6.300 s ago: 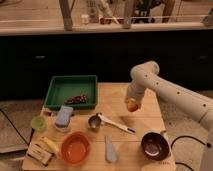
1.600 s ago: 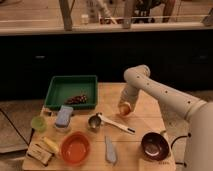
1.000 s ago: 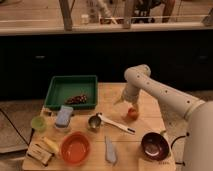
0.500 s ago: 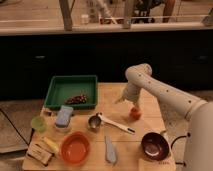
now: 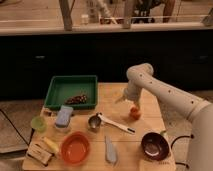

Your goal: Place apple in table surface

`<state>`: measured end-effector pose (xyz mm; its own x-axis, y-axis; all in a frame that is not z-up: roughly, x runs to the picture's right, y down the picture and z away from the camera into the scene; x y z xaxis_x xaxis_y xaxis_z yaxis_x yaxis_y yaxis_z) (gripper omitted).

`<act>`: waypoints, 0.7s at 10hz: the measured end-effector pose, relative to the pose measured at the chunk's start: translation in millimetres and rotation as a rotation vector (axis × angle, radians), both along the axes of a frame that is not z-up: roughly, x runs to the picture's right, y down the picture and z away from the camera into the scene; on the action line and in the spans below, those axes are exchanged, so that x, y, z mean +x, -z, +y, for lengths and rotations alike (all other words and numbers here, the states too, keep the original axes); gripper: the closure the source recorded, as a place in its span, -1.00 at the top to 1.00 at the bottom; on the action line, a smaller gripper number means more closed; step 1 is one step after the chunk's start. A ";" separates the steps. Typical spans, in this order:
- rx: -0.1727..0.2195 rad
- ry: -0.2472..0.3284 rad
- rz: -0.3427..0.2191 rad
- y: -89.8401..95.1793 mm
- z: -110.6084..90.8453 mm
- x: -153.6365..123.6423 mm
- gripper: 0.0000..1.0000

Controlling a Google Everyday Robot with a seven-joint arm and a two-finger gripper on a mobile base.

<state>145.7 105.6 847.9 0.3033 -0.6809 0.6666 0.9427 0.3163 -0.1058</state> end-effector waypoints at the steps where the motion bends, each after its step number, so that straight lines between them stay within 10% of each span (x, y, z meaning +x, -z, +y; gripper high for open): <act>1: 0.000 -0.002 0.001 0.2 0.2 1.1 0.60; 7: 0.000 0.000 -0.001 0.0 -0.1 -1.0 0.60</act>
<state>144.7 105.6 847.9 0.3021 -0.6811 0.6669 0.9430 0.3160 -0.1045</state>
